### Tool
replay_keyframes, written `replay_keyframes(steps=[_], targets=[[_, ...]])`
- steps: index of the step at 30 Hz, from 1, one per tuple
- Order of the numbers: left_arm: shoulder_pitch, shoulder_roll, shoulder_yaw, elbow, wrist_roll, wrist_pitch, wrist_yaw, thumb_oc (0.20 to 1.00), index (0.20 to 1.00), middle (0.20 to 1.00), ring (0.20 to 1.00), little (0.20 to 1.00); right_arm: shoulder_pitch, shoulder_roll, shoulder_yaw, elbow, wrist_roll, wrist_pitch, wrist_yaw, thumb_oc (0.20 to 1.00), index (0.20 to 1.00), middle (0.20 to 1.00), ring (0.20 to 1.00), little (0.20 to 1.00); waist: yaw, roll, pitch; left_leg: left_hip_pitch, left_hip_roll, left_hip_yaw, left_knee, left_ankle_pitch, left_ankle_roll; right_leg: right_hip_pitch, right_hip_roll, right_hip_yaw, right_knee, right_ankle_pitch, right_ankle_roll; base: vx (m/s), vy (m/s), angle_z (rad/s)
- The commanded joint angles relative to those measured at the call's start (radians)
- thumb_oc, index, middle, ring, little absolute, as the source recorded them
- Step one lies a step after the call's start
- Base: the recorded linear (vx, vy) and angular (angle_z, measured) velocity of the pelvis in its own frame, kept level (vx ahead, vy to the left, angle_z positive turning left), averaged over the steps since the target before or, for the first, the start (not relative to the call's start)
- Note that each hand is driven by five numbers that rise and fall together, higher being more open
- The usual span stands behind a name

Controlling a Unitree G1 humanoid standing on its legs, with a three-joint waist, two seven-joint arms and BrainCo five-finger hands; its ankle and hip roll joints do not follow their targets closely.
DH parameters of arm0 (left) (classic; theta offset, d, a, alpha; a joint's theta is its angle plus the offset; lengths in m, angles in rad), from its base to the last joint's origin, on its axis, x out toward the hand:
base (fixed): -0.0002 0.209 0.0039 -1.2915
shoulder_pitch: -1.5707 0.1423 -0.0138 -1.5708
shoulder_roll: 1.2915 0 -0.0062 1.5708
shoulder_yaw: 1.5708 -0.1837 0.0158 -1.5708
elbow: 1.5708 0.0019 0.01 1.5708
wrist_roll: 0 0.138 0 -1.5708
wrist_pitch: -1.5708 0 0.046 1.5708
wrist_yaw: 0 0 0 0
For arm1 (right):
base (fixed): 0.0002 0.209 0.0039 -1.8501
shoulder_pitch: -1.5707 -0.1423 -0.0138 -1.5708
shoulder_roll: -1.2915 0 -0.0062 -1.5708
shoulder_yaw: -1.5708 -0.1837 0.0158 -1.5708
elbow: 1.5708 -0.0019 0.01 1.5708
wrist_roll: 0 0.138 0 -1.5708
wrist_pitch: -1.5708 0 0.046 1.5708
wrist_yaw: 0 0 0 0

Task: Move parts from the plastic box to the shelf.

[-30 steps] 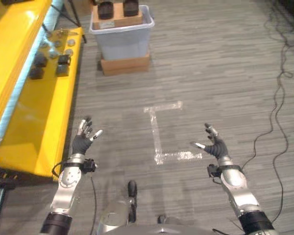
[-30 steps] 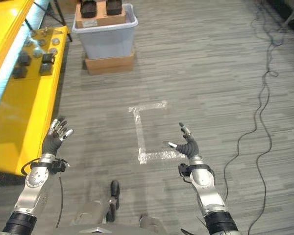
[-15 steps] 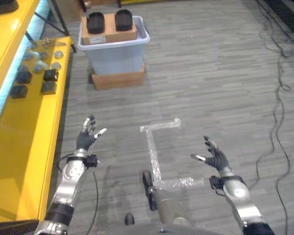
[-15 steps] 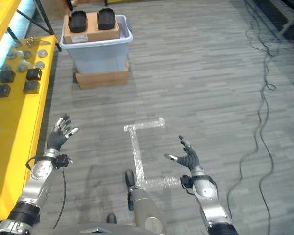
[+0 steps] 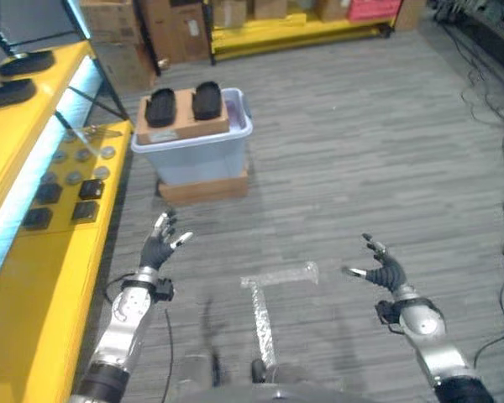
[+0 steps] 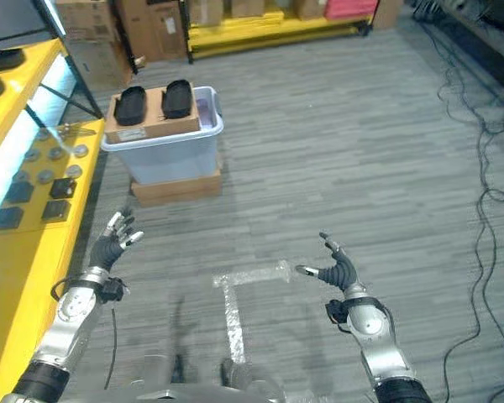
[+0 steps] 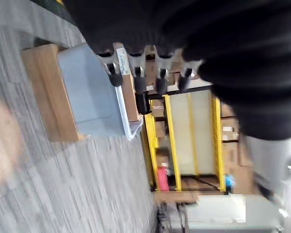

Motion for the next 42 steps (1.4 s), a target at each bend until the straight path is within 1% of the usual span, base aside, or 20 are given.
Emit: replay_keyframes(steps=[1, 5, 7, 10, 12, 14, 15, 18, 19, 21, 25, 29, 30, 32, 34, 36, 37, 38, 40, 42], targets=[[-0.050, 0.052, 0.029, -0.009, -0.020, -0.044, 0.024, 1.000, 1.000, 1.000, 1.000, 1.000, -0.053, -0.010, -0.004, -0.008, -0.019, -0.050, -0.034, 1.000, 1.000, 1.000, 1.000, 1.000, 0.094, 0.000, 0.000, 0.120, -0.029, 0.060, -0.435, 0.089, -0.005, 0.158, -0.008, 0.019, -0.149, -0.036, 0.215, 0.47, 0.021, -0.18], [-0.056, 0.046, 0.031, -0.006, -0.010, -0.047, 0.031, 1.000, 1.000, 1.000, 1.000, 1.000, -0.055, 0.022, 0.008, -0.010, -0.049, -0.043, -0.044, 1.000, 1.000, 1.000, 1.000, 1.000, 0.111, -0.001, -0.013, 0.108, -0.050, 0.111, -0.502, 0.141, 0.009, 0.257, -0.004, 0.020, -0.159, -0.105, 0.220, 0.49, 0.018, 0.04], [-0.054, 0.049, 0.027, -0.003, -0.005, -0.043, 0.029, 1.000, 1.000, 1.000, 1.000, 1.000, -0.059, 0.037, 0.025, -0.011, -0.069, -0.041, -0.044, 1.000, 1.000, 1.000, 1.000, 1.000, 0.124, -0.006, -0.030, 0.100, -0.062, 0.138, -0.465, 0.162, 0.025, 0.291, -0.019, 0.038, -0.141, -0.117, 0.234, 0.52, 0.075, -0.12], [-0.063, 0.050, 0.024, 0.010, -0.006, -0.037, 0.035, 1.000, 1.000, 1.000, 1.000, 1.000, -0.061, 0.045, 0.034, -0.011, -0.093, -0.036, -0.047, 1.000, 1.000, 1.000, 1.000, 1.000, 0.131, -0.020, -0.039, 0.113, -0.075, 0.166, -0.447, 0.143, 0.039, 0.270, -0.052, 0.044, -0.050, -0.096, 0.268, 0.31, 0.063, -0.12], [-0.079, 0.053, 0.021, 0.006, -0.013, -0.036, 0.039, 1.000, 1.000, 1.000, 1.000, 1.000, -0.069, 0.048, 0.041, -0.021, -0.094, -0.033, -0.044, 1.000, 1.000, 1.000, 1.000, 1.000, 0.115, -0.026, -0.027, 0.142, -0.090, 0.173, -0.436, 0.115, 0.052, 0.184, -0.075, 0.054, 0.156, 0.018, 0.332, 0.24, 0.034, -0.07], [-0.093, 0.059, 0.024, 0.015, -0.006, -0.040, 0.048, 1.000, 1.000, 1.000, 1.000, 1.000, -0.082, 0.055, 0.049, -0.015, -0.097, -0.034, -0.047, 1.000, 1.000, 1.000, 1.000, 1.000, 0.104, -0.016, -0.014, 0.184, -0.078, 0.172, -0.448, 0.099, 0.047, 0.107, -0.051, 0.062, 0.286, 0.086, 0.332, 0.27, -0.016, 0.04], [-0.098, 0.062, 0.028, 0.027, 0.000, -0.040, 0.052, 1.000, 1.000, 1.000, 1.000, 1.000, -0.087, 0.056, 0.051, -0.013, -0.116, -0.032, -0.050, 1.000, 1.000, 1.000, 1.000, 1.000, 0.099, -0.002, -0.006, 0.218, -0.067, 0.170, -0.460, 0.089, 0.044, 0.049, -0.052, 0.041, 0.342, 0.069, 0.332, 0.29, 0.023, 0.21], [-0.096, 0.062, 0.041, 0.027, -0.014, -0.044, 0.057, 1.000, 1.000, 1.000, 1.000, 1.000, -0.085, 0.057, 0.053, -0.021, -0.116, -0.032, -0.048, 1.000, 1.000, 1.000, 1.000, 1.000, 0.097, 0.013, -0.005, 0.265, -0.057, 0.180, -0.485, 0.084, 0.043, -0.012, -0.078, 0.027, 0.273, 0.063, 0.332, 0.30, 0.078, -0.01], [-0.091, 0.062, 0.047, 0.035, -0.028, -0.046, 0.055, 1.000, 1.000, 1.000, 1.000, 1.000, -0.075, 0.059, 0.050, -0.022, -0.087, -0.034, -0.038, 1.000, 1.000, 1.000, 1.000, 1.000, 0.089, 0.023, -0.007, 0.312, -0.062, 0.176, -0.506, 0.062, 0.042, -0.055, -0.090, -0.017, 0.106, 0.007, 0.315, 0.41, 0.082, -0.05], [-0.084, 0.059, 0.034, 0.049, -0.015, -0.034, 0.051, 1.000, 1.000, 1.000, 1.000, 1.000, -0.044, 0.064, 0.033, -0.006, -0.066, -0.031, -0.037, 1.000, 1.000, 1.000, 1.000, 1.000, 0.042, 0.022, 0.005, 0.369, -0.083, 0.157, -0.504, 0.019, 0.050, -0.081, -0.016, 0.011, -0.049, 0.027, 0.306, 0.59, 0.051, -0.08], [-0.077, 0.055, 0.022, 0.049, -0.003, -0.035, 0.042, 1.000, 1.000, 1.000, 1.000, 1.000, -0.001, 0.059, 0.001, -0.012, -0.069, -0.033, -0.041, 1.000, 1.000, 1.000, 1.000, 1.000, 0.011, 0.025, 0.002, 0.410, -0.102, 0.154, -0.492, -0.027, 0.052, -0.071, 0.007, 0.001, -0.107, 0.057, 0.300, 0.34, -0.035, 0.83], [-0.071, 0.046, 0.010, 0.058, 0.017, -0.039, 0.037, 1.000, 1.000, 1.000, 1.000, 1.000, 0.022, 0.046, -0.024, -0.023, -0.092, -0.036, -0.063, 1.000, 1.000, 1.000, 1.000, 1.000, 0.002, 0.026, -0.014, 0.439, -0.104, 0.106, -0.446, -0.071, 0.053, -0.026, 0.005, -0.023, -0.100, 0.052, 0.260, 0.32, -0.106, 0.49], [-0.071, 0.046, 0.012, 0.059, 0.016, -0.040, 0.041, 1.000, 1.000, 1.000, 1.000, 1.000, 0.020, 0.045, -0.032, -0.027, -0.086, -0.038, -0.065, 1.000, 1.000, 1.000, 1.000, 1.000, 0.000, 0.030, -0.017, 0.434, -0.100, 0.106, -0.411, -0.076, 0.039, -0.017, 0.001, -0.035, -0.096, 0.045, 0.258, 0.26, -0.123, 0.60], [-0.083, 0.050, 0.011, 0.053, -0.008, -0.042, 0.044, 1.000, 1.000, 1.000, 1.000, 1.000, 0.020, 0.031, -0.065, -0.035, -0.043, -0.040, -0.078, 1.000, 1.000, 1.000, 1.000, 1.000, -0.009, 0.019, 0.013, 0.310, -0.104, 0.092, -0.143, -0.033, -0.038, 0.012, -0.031, -0.060, -0.079, 0.014, 0.241, 0.28, -0.148, 0.96], [-0.090, 0.049, 0.016, 0.054, -0.006, -0.047, 0.057, 1.000, 1.000, 1.000, 1.000, 1.000, 0.008, 0.030, -0.076, -0.023, -0.001, -0.042, -0.085, 1.000, 1.000, 1.000, 1.000, 1.000, -0.012, 0.014, 0.026, 0.247, -0.084, 0.107, -0.025, -0.023, -0.062, 0.029, -0.048, -0.067, -0.072, -0.002, 0.217, 0.12, -0.065, 0.88], [-0.090, 0.049, 0.017, 0.053, -0.005, -0.047, 0.057, 1.000, 1.000, 1.000, 1.000, 1.000, 0.007, 0.030, -0.075, -0.022, 0.000, -0.043, -0.085, 1.000, 1.000, 1.000, 1.000, 1.000, -0.015, 0.017, 0.025, 0.241, -0.081, 0.104, -0.014, -0.029, -0.063, 0.028, -0.045, -0.070, -0.072, -0.002, 0.216, 0.11, -0.001, 0.11], [-0.087, 0.035, 0.016, 0.060, -0.010, -0.046, 0.058, 1.000, 1.000, 1.000, 1.000, 1.000, 0.011, 0.031, -0.090, -0.016, 0.004, -0.042, -0.098, 1.000, 1.000, 1.000, 1.000, 1.000, -0.021, 0.017, 0.030, 0.247, -0.010, 0.142, -0.007, -0.039, -0.051, 0.058, -0.068, -0.073, -0.069, -0.031, 0.203, 0.23, 0.080, 0.18], [-0.078, 0.037, 0.011, 0.057, -0.002, -0.043, 0.051, 1.000, 1.000, 1.000, 1.000, 1.000, 0.017, 0.018, -0.107, -0.021, 0.006, -0.040, -0.112, 1.000, 1.000, 1.000, 1.000, 1.000, -0.024, 0.018, 0.031, 0.257, 0.033, 0.147, -0.110, -0.057, -0.035, 0.056, -0.086, -0.088, -0.062, -0.037, 0.199, 0.25, 0.139, 0.69], [-0.075, 0.043, 0.005, 0.052, 0.004, -0.042, 0.052, 1.000, 1.000, 1.000, 1.000, 1.000, 0.004, 0.010, -0.112, -0.026, 0.009, -0.042, -0.118, 1.000, 1.000, 1.000, 1.000, 1.000, -0.021, 0.019, 0.029, 0.258, 0.045, 0.128, -0.173, -0.040, -0.039, 0.051, -0.098, -0.096, -0.059, -0.038, 0.203, 0.06, 0.116, 0.91], [-0.086, 0.054, -0.007, 0.050, 0.010, -0.046, 0.056, 1.000, 1.000, 1.000, 1.000, 1.000, -0.024, 0.003, -0.113, -0.022, 0.015, -0.044, -0.123, 1.000, 1.000, 1.000, 1.000, 1.000, -0.022, 0.032, 0.023, 0.265, 0.085, 0.108, -0.321, 0.032, -0.063, 0.041, -0.111, -0.117, -0.064, -0.043, 0.208, 0.04, 0.182, 0.27]])
